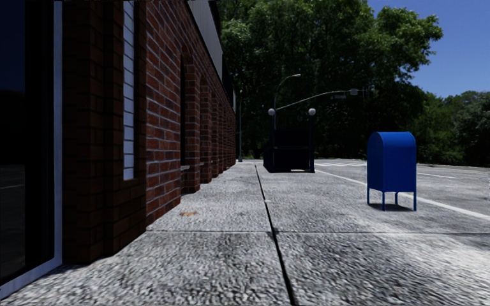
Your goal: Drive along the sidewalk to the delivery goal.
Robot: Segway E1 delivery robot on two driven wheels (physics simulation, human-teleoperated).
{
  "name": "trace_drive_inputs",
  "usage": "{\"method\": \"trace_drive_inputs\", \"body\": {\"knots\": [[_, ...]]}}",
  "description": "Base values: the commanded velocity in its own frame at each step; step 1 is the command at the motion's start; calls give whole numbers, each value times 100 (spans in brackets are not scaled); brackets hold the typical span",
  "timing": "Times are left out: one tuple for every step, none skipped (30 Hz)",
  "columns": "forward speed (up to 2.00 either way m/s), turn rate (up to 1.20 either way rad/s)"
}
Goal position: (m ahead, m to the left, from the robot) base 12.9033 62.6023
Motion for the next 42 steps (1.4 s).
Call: {"method": "trace_drive_inputs", "body": {"knots": [[200,-2],[200,0],[200,0],[200,0],[200,0],[200,0],[200,0],[200,0],[200,0],[200,0],[200,0],[200,0],[200,0],[200,0],[200,0],[200,0],[200,0],[200,0],[200,0],[200,0],[200,0],[200,0],[200,0],[200,0],[200,0],[200,0],[200,0],[200,0],[200,0],[200,0],[200,0],[200,0],[200,0],[200,0],[200,0],[200,0],[200,0],[200,0],[200,0],[200,0],[200,0],[200,0]]}}
